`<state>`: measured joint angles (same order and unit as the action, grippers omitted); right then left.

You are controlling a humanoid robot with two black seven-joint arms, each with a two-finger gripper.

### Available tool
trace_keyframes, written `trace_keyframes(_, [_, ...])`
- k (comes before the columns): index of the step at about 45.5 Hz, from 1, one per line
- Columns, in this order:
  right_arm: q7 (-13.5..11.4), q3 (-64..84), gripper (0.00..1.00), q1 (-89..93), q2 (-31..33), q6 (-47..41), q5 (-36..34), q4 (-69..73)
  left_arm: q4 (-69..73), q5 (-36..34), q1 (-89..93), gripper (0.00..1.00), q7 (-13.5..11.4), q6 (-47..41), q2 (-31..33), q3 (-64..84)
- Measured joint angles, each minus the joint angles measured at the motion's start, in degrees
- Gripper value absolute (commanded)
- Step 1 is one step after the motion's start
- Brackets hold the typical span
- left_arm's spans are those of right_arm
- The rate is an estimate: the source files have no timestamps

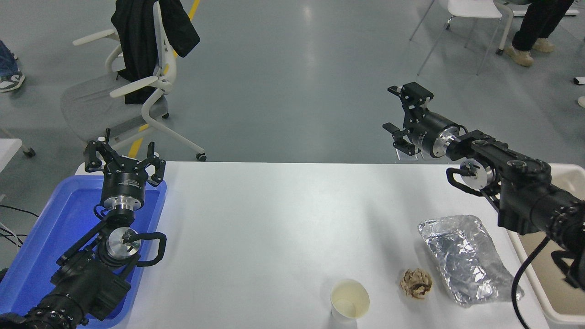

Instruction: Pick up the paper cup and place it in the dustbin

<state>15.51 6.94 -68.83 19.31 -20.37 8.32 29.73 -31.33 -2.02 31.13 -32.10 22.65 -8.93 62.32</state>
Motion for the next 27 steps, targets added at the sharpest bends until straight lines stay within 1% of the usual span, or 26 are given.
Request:
trace_keyframes(4, [0.1,6.7,1.0,-3.9,1.6,0.0,2.1,3.8,0.0,0.0,0.0,0.99,0.0,0.0,0.0,0.0])
trace_keyframes(15, [0.5,23.9,1.0,-18.5,6.4,0.0,10.9,20.3,0.0,0.0,-0.1,0.99,0.0,0.0,0.0,0.0])
trace_keyframes(27, [0.8,38.2,1.0,-32.5,6.2,-0.5,15.1,34.1,0.0,0.0,-0.1,0.99,0.0,0.0,0.0,0.0])
